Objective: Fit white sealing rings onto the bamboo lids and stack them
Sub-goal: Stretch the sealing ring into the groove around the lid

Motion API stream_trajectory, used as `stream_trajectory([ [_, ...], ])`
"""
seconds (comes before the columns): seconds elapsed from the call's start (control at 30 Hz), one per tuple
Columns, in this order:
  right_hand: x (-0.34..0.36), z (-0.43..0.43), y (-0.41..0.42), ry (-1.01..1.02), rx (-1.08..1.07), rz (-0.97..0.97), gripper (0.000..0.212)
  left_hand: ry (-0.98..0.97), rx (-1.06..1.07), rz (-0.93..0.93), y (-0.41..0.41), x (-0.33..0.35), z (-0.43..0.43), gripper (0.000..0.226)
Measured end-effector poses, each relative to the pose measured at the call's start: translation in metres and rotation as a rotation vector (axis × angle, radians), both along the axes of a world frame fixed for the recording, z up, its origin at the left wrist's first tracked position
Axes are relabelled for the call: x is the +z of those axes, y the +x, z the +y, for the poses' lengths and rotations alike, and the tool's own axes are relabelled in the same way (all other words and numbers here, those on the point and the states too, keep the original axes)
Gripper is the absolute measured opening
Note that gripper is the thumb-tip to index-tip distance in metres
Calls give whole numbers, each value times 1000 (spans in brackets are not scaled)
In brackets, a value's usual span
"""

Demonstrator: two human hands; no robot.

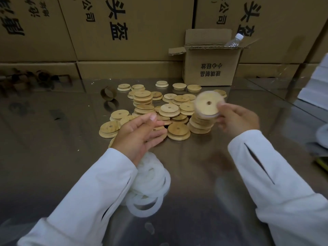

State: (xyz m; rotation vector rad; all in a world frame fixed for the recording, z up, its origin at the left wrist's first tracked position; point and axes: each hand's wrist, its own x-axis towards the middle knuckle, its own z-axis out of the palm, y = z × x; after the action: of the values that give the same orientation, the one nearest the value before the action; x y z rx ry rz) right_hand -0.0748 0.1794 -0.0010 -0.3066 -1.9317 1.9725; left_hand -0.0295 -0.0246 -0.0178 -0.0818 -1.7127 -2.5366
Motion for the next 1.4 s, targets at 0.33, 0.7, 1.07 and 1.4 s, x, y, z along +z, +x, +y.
stream_trajectory([
  [0.33,-31,53,-30,79,-450,-242,28,-27,10,40,0,0,1,37],
  [0.7,-26,38,-21,588,-434,-41,37,-45,10,38,0,0,1,27],
  [1.07,-45,-2,-35,1313,5,35,48,-74,11,34,1,0,4,15],
  [1.4,-20,-22,-8,1111,-67,378,48,-34,70,28,0,5,3,14],
])
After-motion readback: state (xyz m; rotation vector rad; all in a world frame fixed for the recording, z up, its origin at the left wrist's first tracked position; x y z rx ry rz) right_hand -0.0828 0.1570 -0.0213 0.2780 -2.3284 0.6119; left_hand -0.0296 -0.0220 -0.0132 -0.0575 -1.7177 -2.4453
